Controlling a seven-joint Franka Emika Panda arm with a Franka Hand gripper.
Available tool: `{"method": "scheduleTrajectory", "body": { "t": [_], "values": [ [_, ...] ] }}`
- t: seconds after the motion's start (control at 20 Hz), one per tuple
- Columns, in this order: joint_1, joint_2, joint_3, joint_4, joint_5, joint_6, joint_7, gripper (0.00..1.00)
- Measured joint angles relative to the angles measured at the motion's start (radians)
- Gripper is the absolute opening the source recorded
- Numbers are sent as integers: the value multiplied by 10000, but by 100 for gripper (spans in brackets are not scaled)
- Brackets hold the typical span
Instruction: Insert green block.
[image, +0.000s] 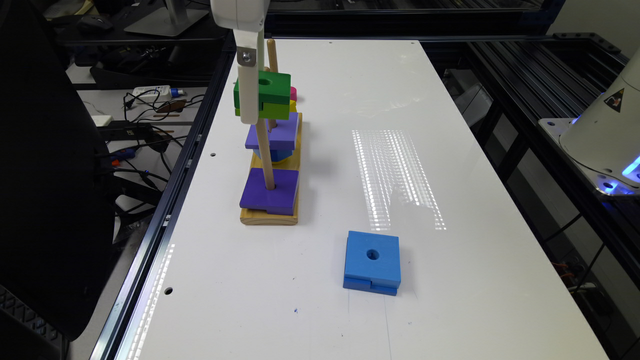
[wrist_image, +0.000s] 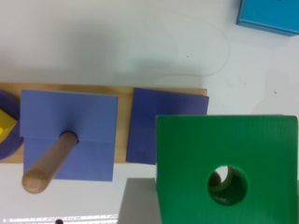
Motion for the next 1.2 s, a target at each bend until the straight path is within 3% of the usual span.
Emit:
{"method": "scheduleTrajectory", "body": {
  "t": [0.55,0.85,1.2],
  "values": [
    [-6,42,-19,1,-17,17,-1,0],
    [-4,441,-21,18,-87,438,-1,0],
    [-4,444,-22,19,-91,443,-1,0]
  ]
}}
